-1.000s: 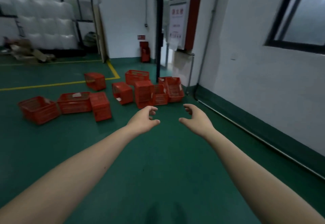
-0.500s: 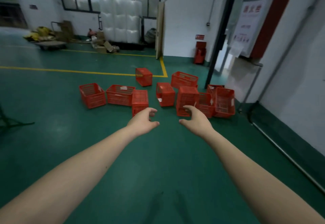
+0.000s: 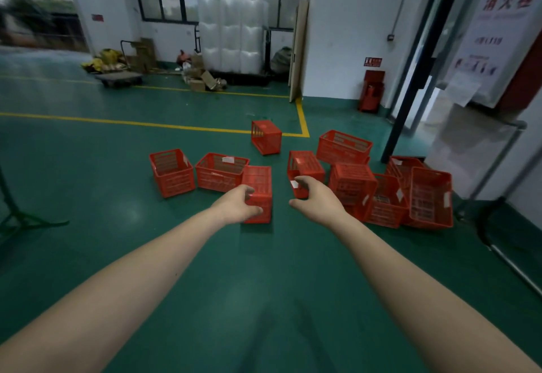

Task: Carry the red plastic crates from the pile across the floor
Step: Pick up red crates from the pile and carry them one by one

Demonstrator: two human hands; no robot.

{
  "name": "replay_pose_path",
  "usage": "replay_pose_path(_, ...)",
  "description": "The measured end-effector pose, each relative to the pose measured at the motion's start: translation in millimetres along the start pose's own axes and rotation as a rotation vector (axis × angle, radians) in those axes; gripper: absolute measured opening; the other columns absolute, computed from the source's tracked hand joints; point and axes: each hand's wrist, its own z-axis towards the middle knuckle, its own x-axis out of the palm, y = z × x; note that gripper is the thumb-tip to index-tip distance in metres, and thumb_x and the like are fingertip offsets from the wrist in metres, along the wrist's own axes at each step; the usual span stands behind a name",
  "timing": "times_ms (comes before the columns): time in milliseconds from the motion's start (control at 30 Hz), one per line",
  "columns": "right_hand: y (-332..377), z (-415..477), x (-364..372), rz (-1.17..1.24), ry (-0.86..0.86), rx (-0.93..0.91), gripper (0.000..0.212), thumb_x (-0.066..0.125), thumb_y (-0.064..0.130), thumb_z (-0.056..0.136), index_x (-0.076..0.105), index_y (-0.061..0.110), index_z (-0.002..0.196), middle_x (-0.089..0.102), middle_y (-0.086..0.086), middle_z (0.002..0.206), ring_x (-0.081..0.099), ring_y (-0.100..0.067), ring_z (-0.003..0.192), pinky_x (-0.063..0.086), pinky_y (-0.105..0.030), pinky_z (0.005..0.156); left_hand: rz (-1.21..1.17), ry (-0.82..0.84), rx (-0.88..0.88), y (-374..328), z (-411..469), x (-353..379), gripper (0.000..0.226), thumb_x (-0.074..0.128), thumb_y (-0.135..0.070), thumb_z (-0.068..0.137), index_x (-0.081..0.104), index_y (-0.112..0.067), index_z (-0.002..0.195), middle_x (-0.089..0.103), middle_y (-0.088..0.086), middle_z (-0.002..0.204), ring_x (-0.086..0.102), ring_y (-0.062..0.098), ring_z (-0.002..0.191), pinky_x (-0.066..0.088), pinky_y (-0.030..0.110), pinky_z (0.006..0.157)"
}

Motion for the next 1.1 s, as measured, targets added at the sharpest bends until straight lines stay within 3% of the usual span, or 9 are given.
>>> replay_pose_path(333,-42.4,231.0,22.4,-0.015,0.065,0.013,0.066,0.069,0.032,0.082,0.044,0.023,0.142,0.048,0.001,0.145,0.038,-0.023,0.137,0.042,-0.042,0.105,-0.034,0.035,-0.057,30.8,226.3,-19.7,0.067,0.074,-0.032,0.081,0.045,-0.012,0.137,0.056,0.003,0.135,0.054,0.018,0.122,0.043,0.037,0.105)
replay_pose_path(433,-60.7,314.5,29.3,-0.061,0.112,-0.017,0.066,0.068,0.033,0.08,0.045,0.023,0.142,0.05,0.001,0.143,0.044,-0.022,0.133,0.038,-0.045,0.108,-0.059,0.013,-0.082,37.8,304.7,-19.2,0.067,0.077,-0.037,0.074,0.05,-0.013,0.131,0.062,0.0,0.127,0.059,0.015,0.114,0.046,0.038,0.102)
replay_pose_path(633,-82.1,480.1,24.0,-0.101,0.221,-0.111,0.063,0.067,0.026,0.082,0.047,0.02,0.141,0.052,-0.002,0.142,0.049,-0.019,0.129,0.044,-0.034,0.101,-0.107,-0.044,-0.151,25.1,442.6,-25.0,0.048,0.076,-0.03,0.078,0.051,-0.019,0.117,0.064,-0.008,0.11,0.063,0.012,0.1,0.048,0.037,0.099)
replay_pose_path(800,-91.7,588.1,26.7,-0.145,0.274,-0.185,0.067,0.068,0.028,0.078,0.046,0.023,0.141,0.049,-0.003,0.144,0.045,-0.02,0.132,0.043,-0.036,0.102,-0.159,-0.094,-0.209,33.4,536.5,-30.9,0.046,0.077,-0.027,0.078,0.054,-0.02,0.117,0.068,-0.003,0.113,0.064,0.014,0.104,0.048,0.04,0.098)
replay_pose_path(967,-102.6,683.1,42.0,-0.191,0.347,-0.234,0.066,0.068,0.026,0.081,0.045,0.021,0.142,0.048,-0.003,0.145,0.043,-0.02,0.134,0.04,-0.036,0.105,-0.189,-0.102,-0.303,63.0,624.6,-36.2,0.059,0.078,-0.031,0.075,0.051,-0.015,0.125,0.065,-0.002,0.118,0.062,0.016,0.108,0.047,0.04,0.1)
replay_pose_path(1100,-107.4,769.2,66.1,-0.254,0.39,-0.289,0.063,0.066,0.026,0.082,0.045,0.022,0.142,0.046,-0.003,0.146,0.04,-0.02,0.136,0.039,-0.035,0.106,-0.187,-0.104,-0.325,88.5,706.7,-45.4,0.058,0.074,-0.036,0.074,0.051,-0.015,0.123,0.066,-0.002,0.117,0.064,0.015,0.104,0.05,0.039,0.096)
